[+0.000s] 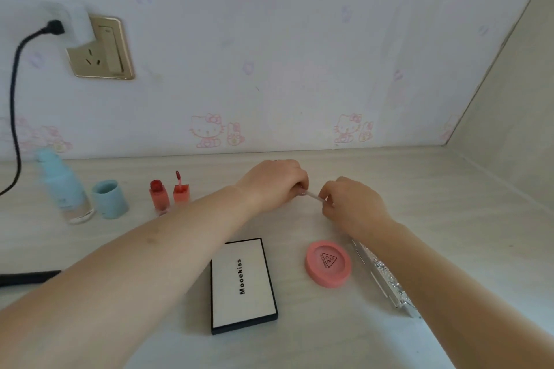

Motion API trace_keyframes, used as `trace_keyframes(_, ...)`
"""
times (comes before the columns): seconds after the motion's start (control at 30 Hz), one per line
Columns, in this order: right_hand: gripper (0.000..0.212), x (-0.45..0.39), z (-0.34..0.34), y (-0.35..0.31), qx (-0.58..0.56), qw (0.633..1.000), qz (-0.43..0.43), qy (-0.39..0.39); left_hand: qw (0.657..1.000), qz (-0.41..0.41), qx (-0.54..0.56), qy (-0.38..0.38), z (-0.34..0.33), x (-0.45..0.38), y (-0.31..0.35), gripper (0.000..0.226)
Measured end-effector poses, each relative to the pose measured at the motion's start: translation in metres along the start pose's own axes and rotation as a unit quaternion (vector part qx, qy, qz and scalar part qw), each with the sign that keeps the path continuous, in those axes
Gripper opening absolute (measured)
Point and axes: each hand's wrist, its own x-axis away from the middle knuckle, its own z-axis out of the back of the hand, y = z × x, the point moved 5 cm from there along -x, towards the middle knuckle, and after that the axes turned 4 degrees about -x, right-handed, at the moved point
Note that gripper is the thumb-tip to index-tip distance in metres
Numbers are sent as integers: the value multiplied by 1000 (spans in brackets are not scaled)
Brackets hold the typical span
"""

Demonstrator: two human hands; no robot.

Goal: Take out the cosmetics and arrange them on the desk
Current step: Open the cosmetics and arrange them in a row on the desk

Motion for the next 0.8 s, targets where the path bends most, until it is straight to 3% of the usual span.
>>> trace_keyframes(0.17, 10, 32, 25, -21, -209, 977, 47, 15, 993, 29, 74, 85, 54, 62, 0, 12)
trace_keyframes(0.43, 11, 87, 39, -114, -369, 923, 108, -10, 957, 137, 182, 181, 107, 220, -17, 7)
trace_keyframes(0.57, 17, 104, 24, -168, -360, 919, 154, -53, 931, 229, 212, 192, 119, 304, -36, 27)
trace_keyframes(0.8, 14, 130, -11, -249, -311, 922, 212, -89, 897, 344, 203, 191, 122, 410, -62, 23)
